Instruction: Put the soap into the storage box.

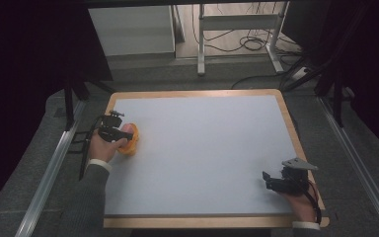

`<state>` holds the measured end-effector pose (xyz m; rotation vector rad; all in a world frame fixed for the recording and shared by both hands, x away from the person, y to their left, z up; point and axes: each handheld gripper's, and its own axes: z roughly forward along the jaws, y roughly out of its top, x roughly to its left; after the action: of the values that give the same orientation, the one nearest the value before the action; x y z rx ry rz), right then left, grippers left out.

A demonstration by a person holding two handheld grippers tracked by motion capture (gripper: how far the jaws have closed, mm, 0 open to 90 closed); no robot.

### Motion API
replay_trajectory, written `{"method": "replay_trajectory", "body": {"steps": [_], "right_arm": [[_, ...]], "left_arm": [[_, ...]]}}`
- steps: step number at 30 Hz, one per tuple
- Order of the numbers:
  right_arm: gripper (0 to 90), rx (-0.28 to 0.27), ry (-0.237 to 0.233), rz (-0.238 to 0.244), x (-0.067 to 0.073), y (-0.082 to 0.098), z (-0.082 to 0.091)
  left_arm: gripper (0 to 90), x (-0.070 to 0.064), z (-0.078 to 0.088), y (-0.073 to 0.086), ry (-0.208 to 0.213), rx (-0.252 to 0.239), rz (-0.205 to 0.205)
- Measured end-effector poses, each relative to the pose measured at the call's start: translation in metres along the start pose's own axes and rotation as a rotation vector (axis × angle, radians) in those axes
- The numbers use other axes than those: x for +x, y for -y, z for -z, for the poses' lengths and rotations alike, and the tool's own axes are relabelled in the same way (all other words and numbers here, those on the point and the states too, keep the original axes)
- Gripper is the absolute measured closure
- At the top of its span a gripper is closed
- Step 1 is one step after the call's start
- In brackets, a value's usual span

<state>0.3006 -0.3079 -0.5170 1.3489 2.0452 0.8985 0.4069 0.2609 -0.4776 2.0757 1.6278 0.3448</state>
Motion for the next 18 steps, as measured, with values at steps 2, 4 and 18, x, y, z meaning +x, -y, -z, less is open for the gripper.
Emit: {"method": "replay_trajectory", "body": {"steps": [2,4,18], "right_arm": [[8.3,0.001,-0.002,0.000,0.000,0.000,0.000],[8.3,0.003,-0.003,0.002,0.000,0.000,0.000],[8.3,0.000,-0.002,0.002,0.000,-0.001,0.000]], "left_arm": [[59.8,0.001,-0.002,0.001,0.000,0.009,0.003],[59.3,0.002,-0.001,0.001,0.003,-0.009,0.010],[26.6,-0.012,0.036,0.006,0.048,-0.159,-0.027]]}}
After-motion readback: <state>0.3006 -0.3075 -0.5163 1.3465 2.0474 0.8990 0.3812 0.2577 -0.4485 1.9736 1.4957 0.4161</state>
